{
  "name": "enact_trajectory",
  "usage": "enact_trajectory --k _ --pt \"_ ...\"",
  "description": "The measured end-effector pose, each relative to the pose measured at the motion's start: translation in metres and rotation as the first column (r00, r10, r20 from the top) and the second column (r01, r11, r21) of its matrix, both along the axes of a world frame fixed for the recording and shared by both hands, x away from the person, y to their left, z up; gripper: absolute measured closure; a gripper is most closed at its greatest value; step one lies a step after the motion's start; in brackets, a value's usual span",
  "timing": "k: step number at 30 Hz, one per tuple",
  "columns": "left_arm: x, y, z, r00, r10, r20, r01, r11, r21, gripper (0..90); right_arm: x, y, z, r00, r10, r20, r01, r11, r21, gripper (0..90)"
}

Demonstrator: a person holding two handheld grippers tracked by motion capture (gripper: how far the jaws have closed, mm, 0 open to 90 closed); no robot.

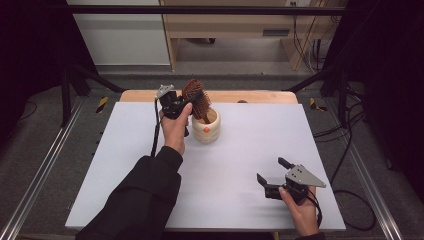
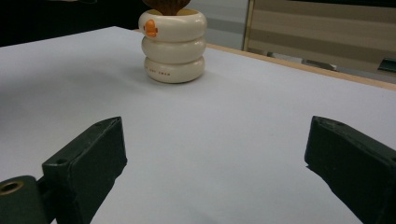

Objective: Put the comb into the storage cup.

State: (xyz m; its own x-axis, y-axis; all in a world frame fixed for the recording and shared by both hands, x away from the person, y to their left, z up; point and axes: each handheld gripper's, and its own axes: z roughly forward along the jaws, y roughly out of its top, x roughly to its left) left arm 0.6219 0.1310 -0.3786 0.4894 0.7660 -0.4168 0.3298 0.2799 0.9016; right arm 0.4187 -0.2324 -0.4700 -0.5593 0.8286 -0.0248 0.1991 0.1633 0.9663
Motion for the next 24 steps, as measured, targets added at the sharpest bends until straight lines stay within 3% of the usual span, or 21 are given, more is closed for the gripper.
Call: enact_trajectory --k 24 --pt "-0.0002 0.0083 -0.0045 0.9998 0.014 -0.016 -0.014 0.9996 -0.025 47.0 0.0002 0.0007 -0.0005 1.0 0.002 -0.003 -0.002 1.0 0.002 5.1"
